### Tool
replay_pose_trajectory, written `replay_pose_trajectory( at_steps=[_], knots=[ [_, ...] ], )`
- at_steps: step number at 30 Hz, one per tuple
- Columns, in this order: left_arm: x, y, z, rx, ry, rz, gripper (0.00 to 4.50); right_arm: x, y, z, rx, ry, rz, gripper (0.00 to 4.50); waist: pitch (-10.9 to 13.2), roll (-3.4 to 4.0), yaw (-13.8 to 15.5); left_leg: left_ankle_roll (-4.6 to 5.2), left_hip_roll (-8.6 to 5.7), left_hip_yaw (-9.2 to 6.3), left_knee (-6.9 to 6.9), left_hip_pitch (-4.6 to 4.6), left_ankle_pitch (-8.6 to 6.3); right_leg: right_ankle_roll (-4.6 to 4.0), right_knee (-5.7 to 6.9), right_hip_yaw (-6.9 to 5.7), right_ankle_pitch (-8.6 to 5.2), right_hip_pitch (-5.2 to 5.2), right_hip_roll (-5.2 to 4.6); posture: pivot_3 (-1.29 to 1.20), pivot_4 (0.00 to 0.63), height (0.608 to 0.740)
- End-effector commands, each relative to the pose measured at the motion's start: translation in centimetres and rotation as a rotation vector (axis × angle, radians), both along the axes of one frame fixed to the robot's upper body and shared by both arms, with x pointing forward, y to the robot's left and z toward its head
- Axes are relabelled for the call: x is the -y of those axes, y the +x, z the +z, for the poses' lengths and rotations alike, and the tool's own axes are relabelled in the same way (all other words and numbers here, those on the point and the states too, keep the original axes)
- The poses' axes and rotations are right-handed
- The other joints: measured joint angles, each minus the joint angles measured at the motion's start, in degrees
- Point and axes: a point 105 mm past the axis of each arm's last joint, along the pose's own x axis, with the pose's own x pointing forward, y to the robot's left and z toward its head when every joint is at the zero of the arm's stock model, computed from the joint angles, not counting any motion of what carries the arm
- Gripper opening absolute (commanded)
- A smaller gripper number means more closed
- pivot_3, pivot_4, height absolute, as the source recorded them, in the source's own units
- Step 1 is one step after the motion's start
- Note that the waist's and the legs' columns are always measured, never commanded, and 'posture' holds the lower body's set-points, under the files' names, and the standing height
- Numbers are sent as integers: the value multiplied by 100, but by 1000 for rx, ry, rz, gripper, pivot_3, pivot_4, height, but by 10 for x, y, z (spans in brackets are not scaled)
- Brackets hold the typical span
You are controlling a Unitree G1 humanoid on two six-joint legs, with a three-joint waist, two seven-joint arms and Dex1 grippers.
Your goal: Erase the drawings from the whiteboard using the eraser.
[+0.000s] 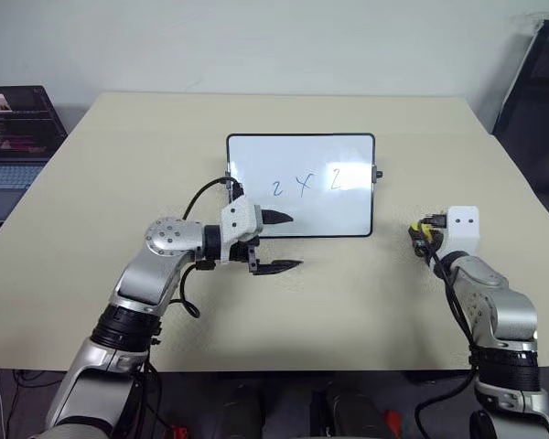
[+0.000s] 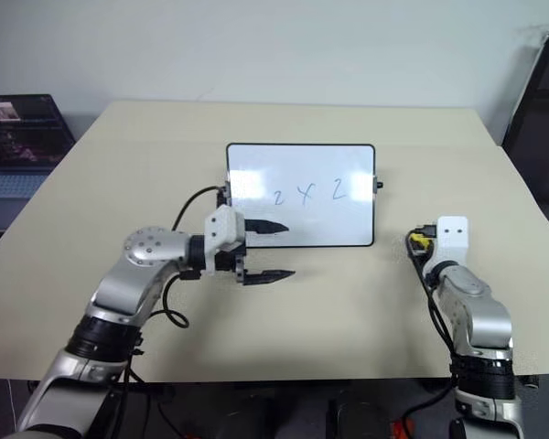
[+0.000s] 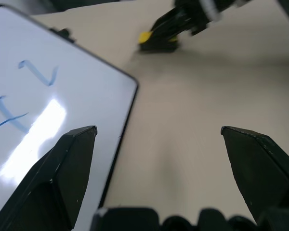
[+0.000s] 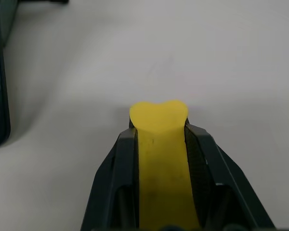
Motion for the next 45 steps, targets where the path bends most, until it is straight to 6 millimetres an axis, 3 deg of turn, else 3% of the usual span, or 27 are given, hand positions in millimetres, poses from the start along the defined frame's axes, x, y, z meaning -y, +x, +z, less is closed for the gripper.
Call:
replay_pose_trajectory(
  at_steps=[1,6,10,17,22,26,29,38,42,45],
  knots=[
    [-7,8,17,67,-9,117,4500,-13,-11,43,184,-78,87,995,0,0,-1,0,0,0,0,0,0,0,0,0,0,0,0,0,150,740],
    [-12,27,26,65,-54,277,4500,-57,-17,81,389,-209,229,994,0,0,-45,0,0,0,3,4,0,1,4,0,0,1,1,0,150,740],
    [-16,36,30,62,-62,343,4500,-92,-4,100,490,-229,315,994,1,-1,-79,-1,0,2,7,5,1,3,6,-2,0,2,2,0,150,740],
    [-21,42,31,65,-35,406,4500,-141,35,108,548,-212,397,994,1,-1,-77,-2,0,1,5,3,1,0,6,-2,2,-2,-1,0,150,740],
    [-16,40,36,69,-20,393,4500,-164,63,88,495,-243,451,994,1,-1,-79,-1,0,0,5,3,1,-1,6,-4,2,-2,-4,0,150,740],
    [-12,37,38,69,-17,382,4500,-167,79,76,440,-252,431,989,1,-1,-69,-2,-1,-1,4,0,1,-1,5,-3,2,-3,-7,0,150,740],
    [-8,35,41,72,-18,367,4500,-158,84,55,355,-278,411,986,0,-1,-71,-2,0,-1,5,1,1,-1,6,-2,2,-3,-8,0,150,740],
    [-9,35,41,70,-17,364,4500,-147,67,6,189,-325,467,986,-1,-3,-75,-2,-1,-8,14,25,1,-1,13,-6,2,27,-7,0,150,740],
    [-11,35,36,62,-14,365,4500,-154,60,1,174,-325,498,986,-2,-3,-96,-1,1,-8,14,36,2,1,18,-6,4,33,-6,0,150,740],
    [-13,35,32,56,-9,367,4500,-161,60,12,218,-324,510,986,-2,-3,-102,-1,2,-7,15,39,3,1,21,-5,5,33,-4,0,150,740]
  ],
)
